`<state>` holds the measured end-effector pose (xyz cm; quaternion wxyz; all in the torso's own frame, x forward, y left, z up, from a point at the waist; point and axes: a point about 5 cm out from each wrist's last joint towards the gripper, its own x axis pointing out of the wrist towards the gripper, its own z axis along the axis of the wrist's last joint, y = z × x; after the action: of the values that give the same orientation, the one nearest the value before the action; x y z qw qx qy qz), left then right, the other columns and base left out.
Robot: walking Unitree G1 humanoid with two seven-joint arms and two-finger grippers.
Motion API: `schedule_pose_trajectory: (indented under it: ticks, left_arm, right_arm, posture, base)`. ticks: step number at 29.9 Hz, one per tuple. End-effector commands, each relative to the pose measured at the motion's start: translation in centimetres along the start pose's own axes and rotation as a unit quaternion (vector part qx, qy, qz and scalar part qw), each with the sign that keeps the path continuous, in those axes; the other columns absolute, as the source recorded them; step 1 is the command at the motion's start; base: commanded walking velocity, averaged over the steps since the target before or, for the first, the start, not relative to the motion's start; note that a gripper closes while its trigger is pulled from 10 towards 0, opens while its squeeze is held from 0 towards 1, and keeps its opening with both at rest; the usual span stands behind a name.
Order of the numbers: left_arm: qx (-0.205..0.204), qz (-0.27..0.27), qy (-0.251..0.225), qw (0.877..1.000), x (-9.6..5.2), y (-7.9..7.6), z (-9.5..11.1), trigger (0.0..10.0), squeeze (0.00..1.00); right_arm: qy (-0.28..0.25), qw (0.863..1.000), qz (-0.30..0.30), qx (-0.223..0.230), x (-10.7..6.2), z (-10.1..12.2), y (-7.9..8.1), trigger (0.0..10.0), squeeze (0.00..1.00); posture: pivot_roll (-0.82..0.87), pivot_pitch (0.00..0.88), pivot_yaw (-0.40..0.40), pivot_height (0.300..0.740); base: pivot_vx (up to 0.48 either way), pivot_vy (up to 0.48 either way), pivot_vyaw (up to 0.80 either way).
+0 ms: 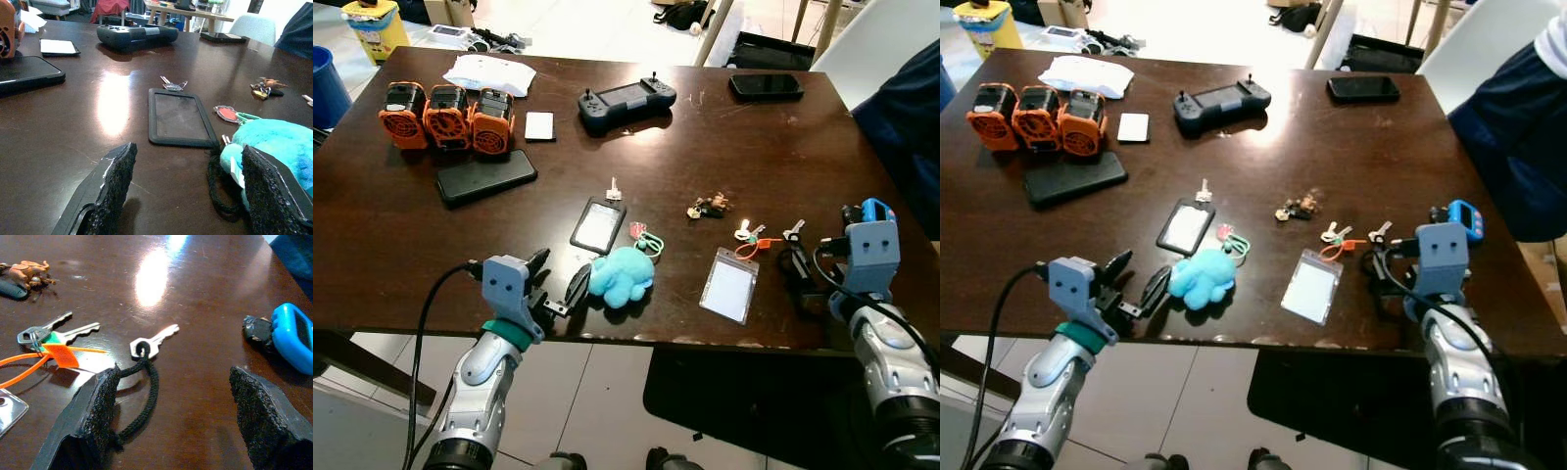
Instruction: Hang keys on a hook
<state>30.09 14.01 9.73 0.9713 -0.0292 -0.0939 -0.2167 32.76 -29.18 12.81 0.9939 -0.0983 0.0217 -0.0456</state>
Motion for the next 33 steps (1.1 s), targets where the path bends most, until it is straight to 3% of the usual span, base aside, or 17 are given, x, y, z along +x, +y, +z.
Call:
schedule_pose_trajectory:
  ticks: [1,5,18,24,25,26,27,28,33]
  left_arm:
    - [-0.001,-0.001,0.012,1.0,-0.5,-0.1,-0.4,10.0,0.0]
    - [0.003,-0.003,0.014,1.0,-0.5,0.0,-0.3,10.0,0.0]
    - [0.004,-0.007,0.016,1.0,-0.4,-0.2,-0.4,10.0,0.0]
    - [0.002,-0.008,0.015,1.0,-0.2,-0.4,-0.4,10.0,0.0]
    - [0.002,-0.009,0.015,1.0,-0.2,-0.4,-0.4,10.0,0.0]
    - [0.002,-0.009,0.015,1.0,-0.2,-0.4,-0.4,10.0,0.0]
    - [0.001,-0.009,0.015,1.0,-0.2,-0.4,-0.4,10.0,0.0]
    - [0.002,-0.009,0.015,1.0,-0.2,-0.4,-0.4,10.0,0.0]
    - [0.008,-0.014,0.016,1.0,-0.2,-0.3,-0.3,10.0,0.0]
  right_arm:
    - [0.011,1.0,0.0,0.007,-0.3,-0.9,0.2,10.0,0.0]
    - [0.022,1.0,0.011,0.006,-0.3,-1.4,1.0,10.0,0.0]
    - [0.06,0.998,-0.002,0.009,-0.4,-2.3,0.8,10.0,0.0]
    - [0.074,0.996,0.045,0.011,-0.4,-2.6,2.0,10.0,0.0]
    - [0.095,0.994,0.054,0.006,-0.5,-3.1,2.3,9.2,0.0]
    - [0.095,0.994,0.054,0.006,-0.5,-3.1,2.3,9.2,0.0]
    - [0.116,0.992,0.055,0.001,-0.6,-3.7,2.3,5.2,0.0]
    - [0.141,0.989,0.049,-0.009,-0.9,-4.3,2.1,0.2,0.0]
    - [0.19,0.981,0.025,-0.02,-1.5,-5.6,1.4,0.0,0.0]
  posture:
    - [-0.02,0.132,0.049,0.74]
    - [-0.02,0.134,0.051,0.74]
    - [-0.03,0.133,0.048,0.74]
    - [-0.03,0.129,0.046,0.74]
    - [-0.03,0.127,0.046,0.74]
    - [-0.03,0.127,0.046,0.74]
    - [-0.03,0.128,0.047,0.74]
    - [-0.03,0.128,0.047,0.74]
    - [-0.03,0.126,0.051,0.74]
  base:
    - [0.0,0.0,0.0]
    - [0.0,0.0,0.0]
    - [0.0,0.0,0.0]
    - [0.0,0.0,0.0]
    - [0.0,0.0,0.0]
    - [0.0,0.0,0.0]
    - [0.0,0.0,0.0]
    - [0.0,0.0,0.0]
    - [0.0,0.0,0.0]
